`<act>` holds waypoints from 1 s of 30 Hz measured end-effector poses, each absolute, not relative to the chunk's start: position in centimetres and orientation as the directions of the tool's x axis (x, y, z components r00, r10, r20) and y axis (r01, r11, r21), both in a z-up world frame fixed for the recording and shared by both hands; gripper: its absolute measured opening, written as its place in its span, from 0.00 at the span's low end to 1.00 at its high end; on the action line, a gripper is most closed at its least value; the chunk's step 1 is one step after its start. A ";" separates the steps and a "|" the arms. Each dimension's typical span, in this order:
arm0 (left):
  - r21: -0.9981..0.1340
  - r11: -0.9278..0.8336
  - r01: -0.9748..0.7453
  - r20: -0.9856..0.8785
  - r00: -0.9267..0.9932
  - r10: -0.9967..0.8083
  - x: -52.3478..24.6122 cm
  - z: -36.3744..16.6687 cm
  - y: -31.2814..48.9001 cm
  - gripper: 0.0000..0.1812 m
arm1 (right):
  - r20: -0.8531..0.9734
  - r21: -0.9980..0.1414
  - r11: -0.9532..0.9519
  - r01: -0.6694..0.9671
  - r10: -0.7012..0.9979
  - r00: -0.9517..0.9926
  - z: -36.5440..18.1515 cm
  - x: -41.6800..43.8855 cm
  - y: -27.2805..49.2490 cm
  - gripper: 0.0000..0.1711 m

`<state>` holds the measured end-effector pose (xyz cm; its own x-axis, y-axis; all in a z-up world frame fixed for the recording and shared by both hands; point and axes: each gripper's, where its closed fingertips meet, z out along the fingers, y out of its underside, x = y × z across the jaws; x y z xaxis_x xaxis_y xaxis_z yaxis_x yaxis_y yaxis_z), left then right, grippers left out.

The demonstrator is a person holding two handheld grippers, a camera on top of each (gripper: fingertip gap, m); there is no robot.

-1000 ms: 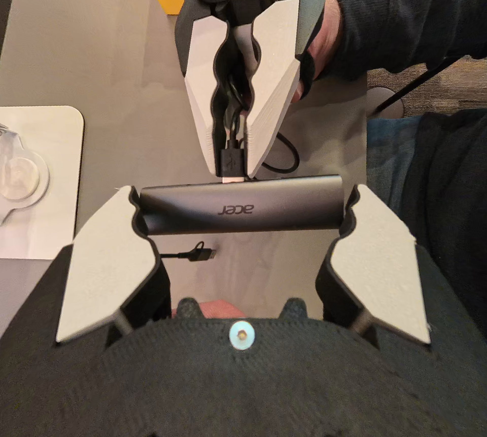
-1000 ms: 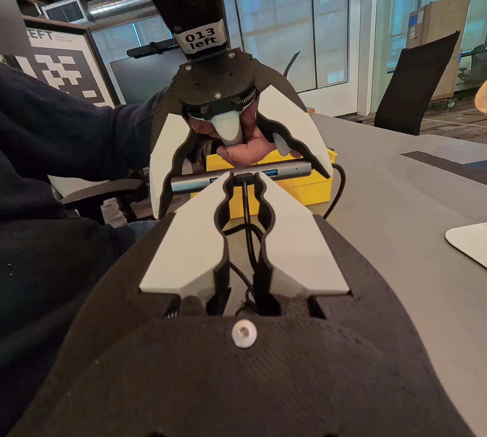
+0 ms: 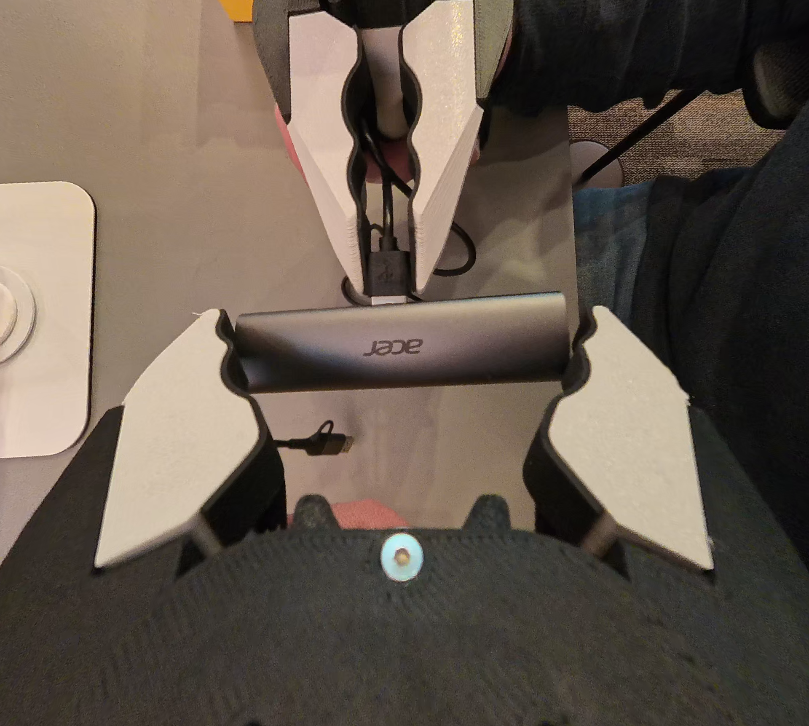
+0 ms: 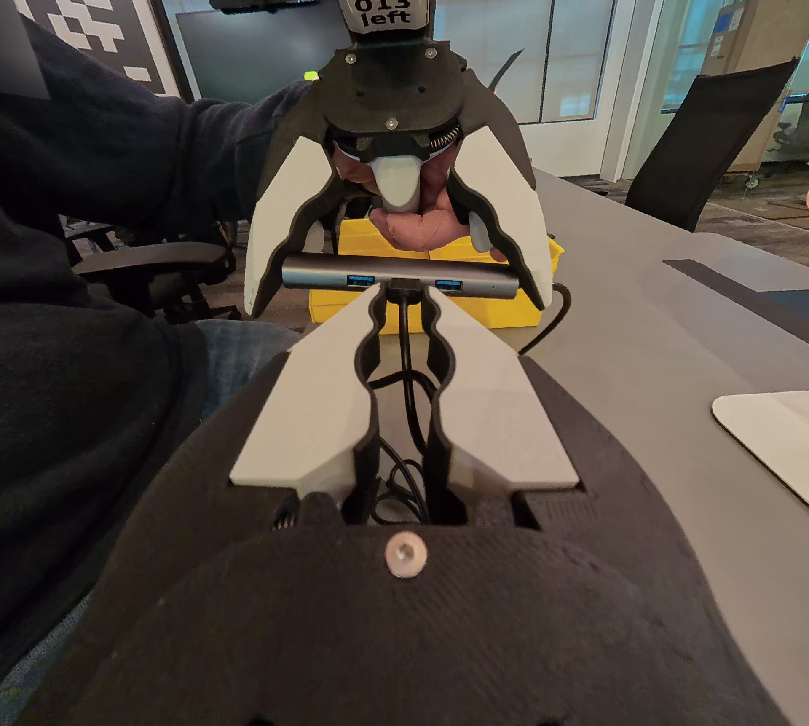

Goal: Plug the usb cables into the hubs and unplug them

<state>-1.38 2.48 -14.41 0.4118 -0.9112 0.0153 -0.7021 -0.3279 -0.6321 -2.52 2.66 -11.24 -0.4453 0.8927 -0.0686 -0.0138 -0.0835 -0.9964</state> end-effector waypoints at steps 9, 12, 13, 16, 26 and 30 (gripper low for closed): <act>-0.620 -0.331 -0.711 0.017 0.410 -0.912 -1.5 -15.0 2.3 0.77 | -0.075 -0.997 -0.077 0.012 0.893 -0.443 -11.8 -2.8 2.4 0.07; -0.610 -0.333 -0.719 0.013 0.411 -0.912 -1.6 -15.2 2.3 0.77 | -0.059 -0.998 -0.055 0.021 0.894 -0.444 -12.0 -2.9 2.4 0.07; -0.607 -0.334 -0.721 0.011 0.413 -0.911 -1.6 -15.3 2.3 0.77 | -0.057 -0.998 -0.051 0.024 0.895 -0.443 -12.1 -2.9 2.4 0.07; -0.607 -0.336 -0.720 0.011 0.414 -0.910 -1.6 -15.4 2.3 0.77 | -0.055 -0.998 -0.045 0.032 0.895 -0.443 -12.2 -2.9 2.4 0.07; -0.640 -0.329 -0.695 0.001 0.427 -0.904 -1.6 -15.3 2.3 0.77 | -0.066 -0.997 -0.073 0.001 0.894 -0.443 -12.3 -2.9 2.2 0.07; -0.675 -0.330 -0.660 0.008 0.442 -0.897 -1.5 -14.8 2.4 0.77 | -0.082 -0.993 -0.111 -0.040 0.893 -0.442 -11.9 -2.9 2.2 0.07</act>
